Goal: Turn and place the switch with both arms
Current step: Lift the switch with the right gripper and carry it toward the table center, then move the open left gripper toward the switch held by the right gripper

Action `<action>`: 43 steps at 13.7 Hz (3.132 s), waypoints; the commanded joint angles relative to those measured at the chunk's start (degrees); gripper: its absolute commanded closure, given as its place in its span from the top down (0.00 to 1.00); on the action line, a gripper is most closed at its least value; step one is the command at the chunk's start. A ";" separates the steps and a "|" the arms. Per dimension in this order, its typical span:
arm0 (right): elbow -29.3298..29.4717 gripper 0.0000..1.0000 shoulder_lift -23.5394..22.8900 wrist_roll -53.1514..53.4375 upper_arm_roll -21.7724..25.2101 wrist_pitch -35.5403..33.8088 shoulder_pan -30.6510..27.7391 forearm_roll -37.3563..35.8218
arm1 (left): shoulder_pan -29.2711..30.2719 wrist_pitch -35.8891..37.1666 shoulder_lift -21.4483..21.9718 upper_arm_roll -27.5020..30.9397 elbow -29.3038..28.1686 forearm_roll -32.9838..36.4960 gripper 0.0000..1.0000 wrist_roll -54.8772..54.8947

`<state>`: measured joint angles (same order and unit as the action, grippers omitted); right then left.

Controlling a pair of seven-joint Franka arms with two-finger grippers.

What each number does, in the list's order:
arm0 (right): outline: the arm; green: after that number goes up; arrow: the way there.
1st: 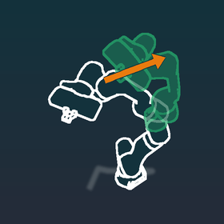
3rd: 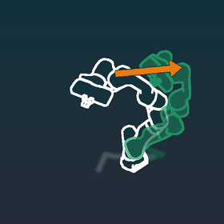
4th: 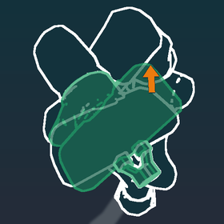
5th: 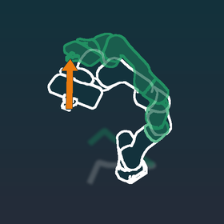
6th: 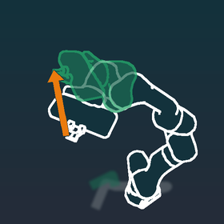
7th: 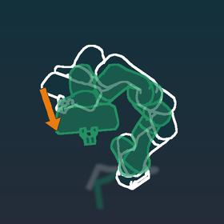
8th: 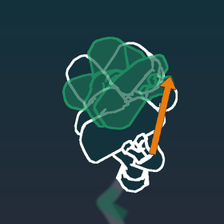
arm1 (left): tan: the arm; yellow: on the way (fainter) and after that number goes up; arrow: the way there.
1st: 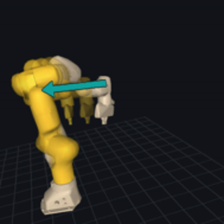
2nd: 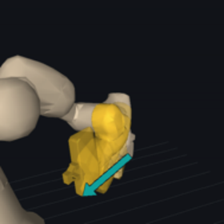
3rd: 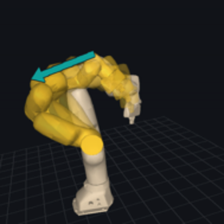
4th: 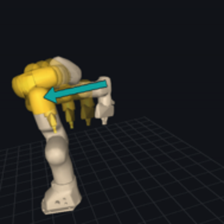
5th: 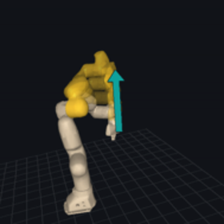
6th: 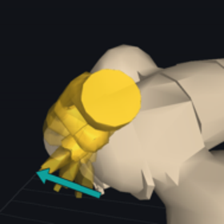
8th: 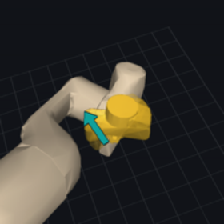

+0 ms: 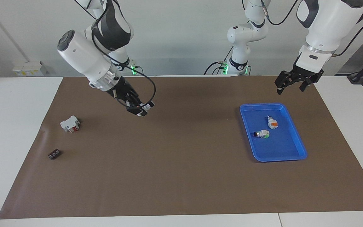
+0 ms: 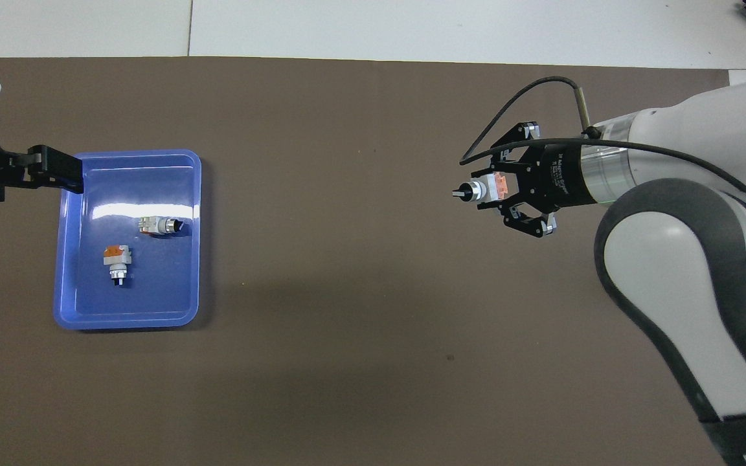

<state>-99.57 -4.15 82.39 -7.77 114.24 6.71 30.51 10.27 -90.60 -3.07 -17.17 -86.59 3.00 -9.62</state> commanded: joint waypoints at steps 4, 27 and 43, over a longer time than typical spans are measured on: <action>4.56 0.00 0.28 13.59 -9.27 3.25 -0.47 5.68 | 0.10 -1.16 1.76 -0.06 -1.91 -0.54 1.00 0.22; 2.98 0.00 -1.21 21.93 -9.99 14.78 10.87 4.91 | 5.90 5.60 3.95 0.12 -2.61 -41.32 0.91 -42.82; 2.36 0.00 -0.95 21.67 -9.99 15.05 10.96 4.91 | 1.24 -9.50 9.75 -0.76 -14.57 -52.31 0.39 -93.52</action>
<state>-96.44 -6.11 103.41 -17.46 129.78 18.31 35.15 12.03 -97.20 4.97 -18.47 -98.99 -48.07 -96.29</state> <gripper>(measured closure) 0.586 0.590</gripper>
